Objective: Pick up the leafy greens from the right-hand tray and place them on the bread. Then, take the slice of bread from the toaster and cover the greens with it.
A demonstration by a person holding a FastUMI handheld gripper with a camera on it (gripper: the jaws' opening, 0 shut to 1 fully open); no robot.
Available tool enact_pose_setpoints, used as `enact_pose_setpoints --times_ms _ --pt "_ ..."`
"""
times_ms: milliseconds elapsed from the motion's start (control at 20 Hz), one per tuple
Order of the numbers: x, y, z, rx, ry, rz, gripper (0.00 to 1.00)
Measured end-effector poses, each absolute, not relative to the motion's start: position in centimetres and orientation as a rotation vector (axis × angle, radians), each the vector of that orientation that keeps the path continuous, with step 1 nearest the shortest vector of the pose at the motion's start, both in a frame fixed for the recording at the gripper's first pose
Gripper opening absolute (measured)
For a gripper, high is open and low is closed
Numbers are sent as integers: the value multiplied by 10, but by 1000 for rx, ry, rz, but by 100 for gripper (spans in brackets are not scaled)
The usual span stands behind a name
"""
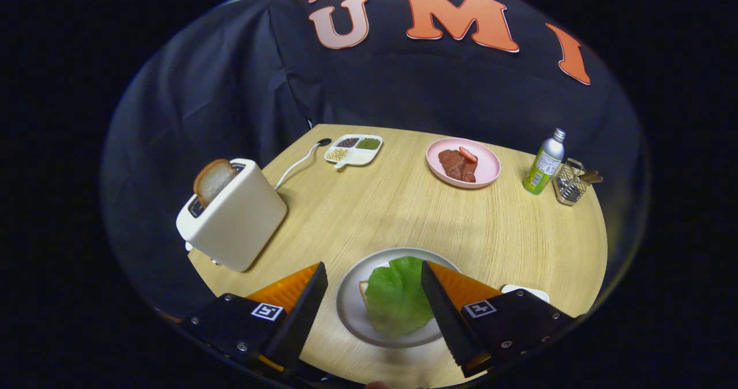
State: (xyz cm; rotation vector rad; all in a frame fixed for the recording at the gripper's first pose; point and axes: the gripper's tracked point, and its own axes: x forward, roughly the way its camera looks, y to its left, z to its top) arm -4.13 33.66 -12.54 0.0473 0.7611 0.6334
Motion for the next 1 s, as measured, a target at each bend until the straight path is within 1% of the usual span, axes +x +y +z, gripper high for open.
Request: enact_pose_setpoints --times_ms 100,300,450,850,1000 --pt "-39 348 -106 61 749 644 98" --pt "-40 392 -80 103 784 675 98" --pt "-38 426 -63 61 796 705 98" --pt "-50 531 -23 -26 854 840 98" --pt "-61 573 -19 -62 895 888 98"
